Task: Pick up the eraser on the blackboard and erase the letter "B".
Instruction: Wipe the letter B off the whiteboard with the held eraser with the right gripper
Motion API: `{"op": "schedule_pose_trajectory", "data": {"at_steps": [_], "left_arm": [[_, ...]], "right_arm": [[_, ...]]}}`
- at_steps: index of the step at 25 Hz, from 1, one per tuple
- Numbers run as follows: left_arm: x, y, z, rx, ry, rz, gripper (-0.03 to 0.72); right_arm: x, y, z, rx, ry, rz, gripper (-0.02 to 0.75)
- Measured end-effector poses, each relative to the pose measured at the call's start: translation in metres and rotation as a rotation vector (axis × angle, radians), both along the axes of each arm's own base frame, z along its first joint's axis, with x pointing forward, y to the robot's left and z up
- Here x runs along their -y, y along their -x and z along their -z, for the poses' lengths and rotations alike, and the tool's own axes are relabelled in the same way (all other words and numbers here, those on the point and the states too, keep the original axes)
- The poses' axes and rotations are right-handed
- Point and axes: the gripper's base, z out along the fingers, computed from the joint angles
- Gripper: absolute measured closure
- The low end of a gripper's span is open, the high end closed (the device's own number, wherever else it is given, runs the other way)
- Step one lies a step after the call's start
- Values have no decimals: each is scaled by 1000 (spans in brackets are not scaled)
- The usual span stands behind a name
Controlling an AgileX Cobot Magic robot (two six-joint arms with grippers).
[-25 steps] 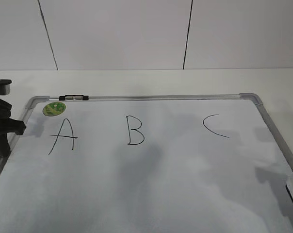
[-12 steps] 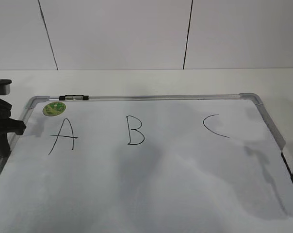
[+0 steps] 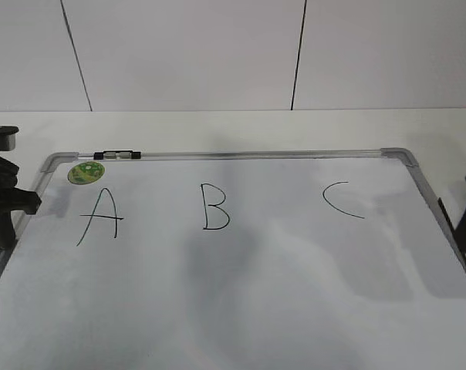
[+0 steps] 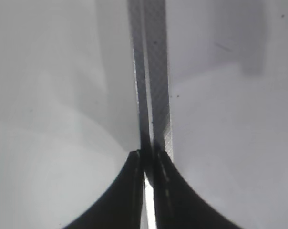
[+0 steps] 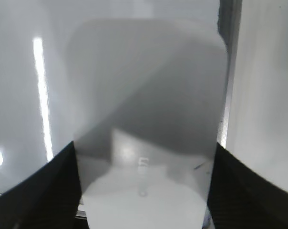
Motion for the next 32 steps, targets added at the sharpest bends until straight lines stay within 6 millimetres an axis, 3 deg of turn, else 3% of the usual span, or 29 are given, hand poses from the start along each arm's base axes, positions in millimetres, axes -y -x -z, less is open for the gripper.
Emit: {"op": "schedule_pose_trajectory", "data": {"at_steps": [12, 17, 23, 25, 27, 32], "left_arm": [[0, 0, 0, 0, 0, 0, 672], [0, 0, 0, 0, 0, 0, 672], [0, 0, 0, 0, 0, 0, 672], [0, 0, 0, 0, 0, 0, 672], [0, 0, 0, 0, 0, 0, 672], [0, 0, 0, 0, 0, 0, 672]], "right_arm": [[-55, -63, -5, 34, 70, -122, 191], [-89, -94, -5, 65, 59, -181, 191], [-137, -119, 18, 50, 60, -260, 191], [-139, -121, 20, 47, 61, -264, 191], [-157, -134, 44, 13, 68, -290, 191], [-165, -151, 56, 15, 70, -288, 191]]}}
